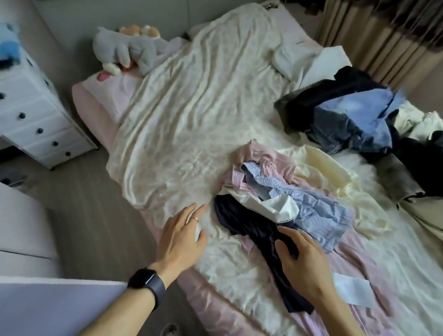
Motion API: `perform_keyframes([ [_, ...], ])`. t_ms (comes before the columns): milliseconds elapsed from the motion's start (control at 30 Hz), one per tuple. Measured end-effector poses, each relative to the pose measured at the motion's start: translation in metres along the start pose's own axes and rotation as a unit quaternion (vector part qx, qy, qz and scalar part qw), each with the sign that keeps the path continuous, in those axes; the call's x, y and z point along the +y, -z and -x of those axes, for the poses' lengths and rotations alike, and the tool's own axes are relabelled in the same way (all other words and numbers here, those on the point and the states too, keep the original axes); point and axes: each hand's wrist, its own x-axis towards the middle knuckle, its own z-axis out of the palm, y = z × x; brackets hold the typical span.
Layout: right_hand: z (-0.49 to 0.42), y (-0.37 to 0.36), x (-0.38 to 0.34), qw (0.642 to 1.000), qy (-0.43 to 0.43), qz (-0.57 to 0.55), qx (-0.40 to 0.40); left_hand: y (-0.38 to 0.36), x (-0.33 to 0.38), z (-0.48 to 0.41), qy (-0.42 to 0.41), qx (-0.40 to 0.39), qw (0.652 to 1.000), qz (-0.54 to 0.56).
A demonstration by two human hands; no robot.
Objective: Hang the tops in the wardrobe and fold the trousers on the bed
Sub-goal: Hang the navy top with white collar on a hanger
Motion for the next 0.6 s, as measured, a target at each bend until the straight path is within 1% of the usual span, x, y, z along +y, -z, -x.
perform_keyframes([
  [167,-0.055,-0.021,0.022,0.997,-0.075,-0.022,-0.024,-0.023,-0.016,-0.058,0.020,-0.039,0.998,-0.034],
  [267,-0.084,-0.045,0.031,0.988,-0.137,-0.051,-0.053,-0.039,-0.032,-0.094,0.027,-0.076,0.994,-0.076],
  [400,-0.131,-0.083,0.040,0.976,-0.197,-0.045,-0.084,-0.068,-0.057,-0.151,0.034,-0.121,0.985,-0.120],
  [533,-0.174,-0.122,0.044,0.962,-0.230,-0.096,-0.110,-0.100,-0.081,-0.198,0.040,-0.156,0.978,-0.136],
  [600,-0.192,-0.137,0.048,0.953,-0.250,-0.138,-0.101,-0.116,-0.092,-0.208,0.044,-0.167,0.975,-0.139],
])
